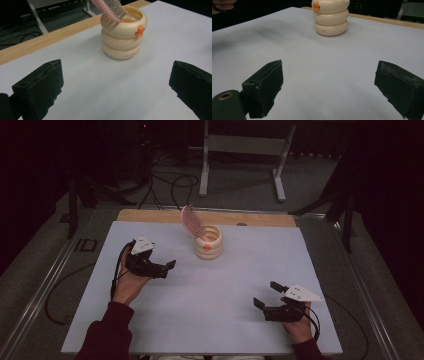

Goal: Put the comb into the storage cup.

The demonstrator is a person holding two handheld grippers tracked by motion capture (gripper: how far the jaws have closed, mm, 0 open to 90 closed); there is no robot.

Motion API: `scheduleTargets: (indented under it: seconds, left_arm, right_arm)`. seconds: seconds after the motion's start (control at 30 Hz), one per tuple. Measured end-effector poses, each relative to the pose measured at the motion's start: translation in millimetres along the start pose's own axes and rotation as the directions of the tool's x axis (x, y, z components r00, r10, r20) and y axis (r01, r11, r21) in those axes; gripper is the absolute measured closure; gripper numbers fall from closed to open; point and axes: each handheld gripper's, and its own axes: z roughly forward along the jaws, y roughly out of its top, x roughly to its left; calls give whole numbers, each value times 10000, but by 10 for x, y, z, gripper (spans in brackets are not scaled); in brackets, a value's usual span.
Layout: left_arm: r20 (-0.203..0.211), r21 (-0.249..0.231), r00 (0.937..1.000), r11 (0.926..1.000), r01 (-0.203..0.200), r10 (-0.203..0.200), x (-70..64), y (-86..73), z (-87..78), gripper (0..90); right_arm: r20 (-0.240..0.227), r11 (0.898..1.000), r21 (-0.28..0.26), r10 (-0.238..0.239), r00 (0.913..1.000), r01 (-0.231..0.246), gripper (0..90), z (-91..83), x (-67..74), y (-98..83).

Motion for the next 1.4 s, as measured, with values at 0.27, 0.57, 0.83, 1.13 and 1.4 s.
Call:
scheduleTargets:
  seconds: [0.27,0.57,0.83,1.13,1.4]
  left_arm:
    - [-95,-146,10000,9999,-3,2,-28,-146,-119,0]
    - [-160,-397,9997,9991,153,-159,-60,-306,-231,1]
    - [-256,-592,9995,9981,145,-160,-121,-519,-336,0]
    - [-365,-892,9992,9959,136,-169,-199,-710,-418,1]
    - [-456,-1013,9985,9945,257,-304,-218,-820,-459,1]
  right_arm:
    - [-16,10000,-1,6,10000,-6,84,3,4,0]
    - [-31,10000,-18,-20,10000,19,83,6,9,1]
    - [-16,10000,-44,-41,10000,41,83,6,14,3]
    - [-17,10000,-35,-59,10000,59,84,6,17,2]
    - [-2,10000,-15,-46,10000,46,84,6,23,4]
